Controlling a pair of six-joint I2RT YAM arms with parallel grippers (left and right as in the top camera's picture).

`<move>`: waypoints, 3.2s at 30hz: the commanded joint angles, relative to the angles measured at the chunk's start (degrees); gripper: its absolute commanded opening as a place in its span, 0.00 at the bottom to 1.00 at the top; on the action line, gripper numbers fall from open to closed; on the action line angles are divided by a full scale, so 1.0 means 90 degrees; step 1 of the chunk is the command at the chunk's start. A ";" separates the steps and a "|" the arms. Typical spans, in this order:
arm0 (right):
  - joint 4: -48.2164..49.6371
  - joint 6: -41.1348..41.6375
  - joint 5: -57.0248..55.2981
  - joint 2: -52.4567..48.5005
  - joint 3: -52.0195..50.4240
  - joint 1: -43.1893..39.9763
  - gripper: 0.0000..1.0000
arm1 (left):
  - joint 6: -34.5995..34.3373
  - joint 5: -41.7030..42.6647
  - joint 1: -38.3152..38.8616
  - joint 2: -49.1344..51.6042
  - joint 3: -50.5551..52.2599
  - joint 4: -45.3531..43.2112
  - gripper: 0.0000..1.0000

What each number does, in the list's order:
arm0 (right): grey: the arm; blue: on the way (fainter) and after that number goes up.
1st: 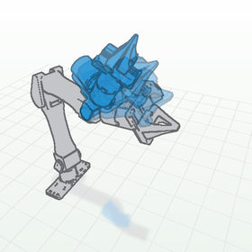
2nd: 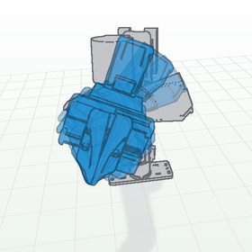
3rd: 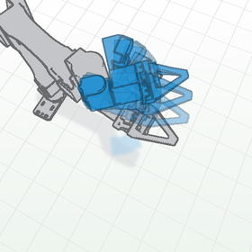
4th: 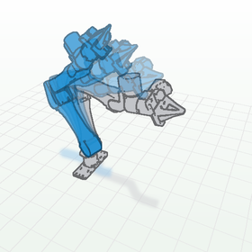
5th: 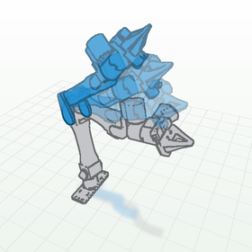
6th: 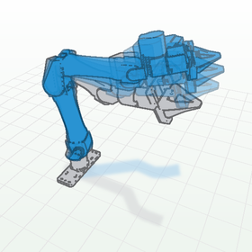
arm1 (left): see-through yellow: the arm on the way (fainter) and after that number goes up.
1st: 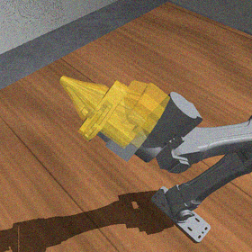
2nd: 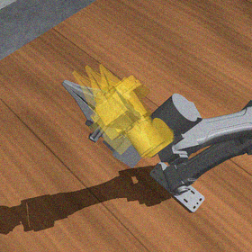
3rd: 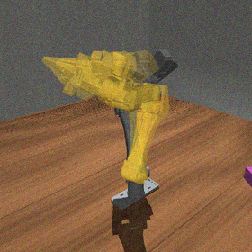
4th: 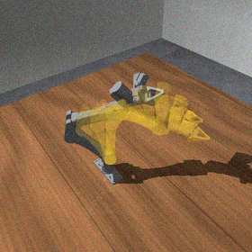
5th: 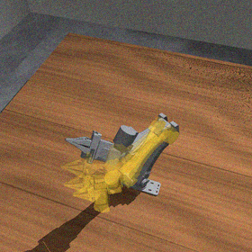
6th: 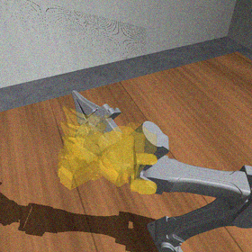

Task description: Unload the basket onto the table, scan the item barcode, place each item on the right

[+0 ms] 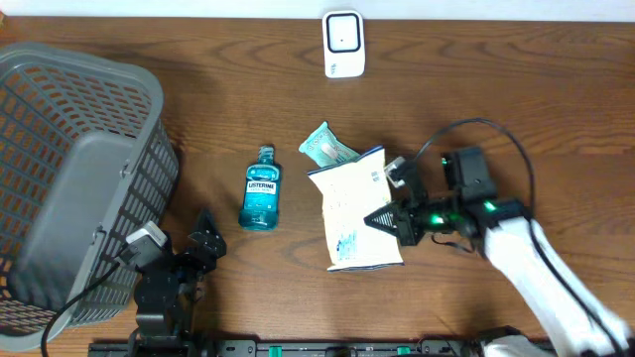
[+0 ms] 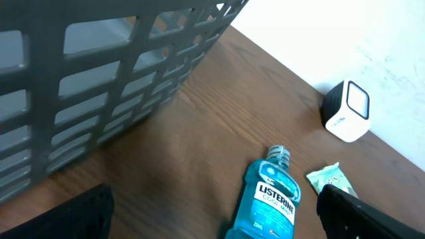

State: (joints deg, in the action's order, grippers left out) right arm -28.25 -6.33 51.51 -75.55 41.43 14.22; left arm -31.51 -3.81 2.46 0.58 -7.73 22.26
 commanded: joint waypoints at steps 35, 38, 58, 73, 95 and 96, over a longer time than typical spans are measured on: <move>-0.2300 0.1005 -0.3310 0.3691 0.0838 0.1166 0.01 | -0.0010 -0.0080 -0.0019 -0.0044 0.0051 0.0146 0.98; -0.2319 0.1003 -0.3339 0.3689 0.1183 0.1501 0.01 | -0.0012 -0.0080 -0.0019 -0.0044 0.0051 0.0146 0.98; -0.3672 0.1562 -0.7174 0.2368 0.2703 0.4005 0.01 | -0.0010 -0.0080 -0.0019 -0.0044 0.0051 0.0146 0.98; -0.5620 0.3181 -1.0936 0.0046 0.4010 0.5391 0.01 | -0.0010 -0.0083 -0.0019 -0.0046 0.0051 0.0146 0.98; -0.2385 0.1367 -1.5378 -0.3133 0.4012 0.3232 0.01 | -0.0010 -0.0080 -0.0019 -0.0044 0.0051 0.0146 0.98; -0.1627 0.0668 -1.5409 -0.3235 0.4012 0.3065 0.01 | -0.0010 -0.0080 -0.0019 -0.0046 0.0051 0.0146 0.98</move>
State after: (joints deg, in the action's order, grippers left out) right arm -50.83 16.01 -78.28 -102.96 76.18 46.00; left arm -31.51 -3.81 2.46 0.58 -7.75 22.31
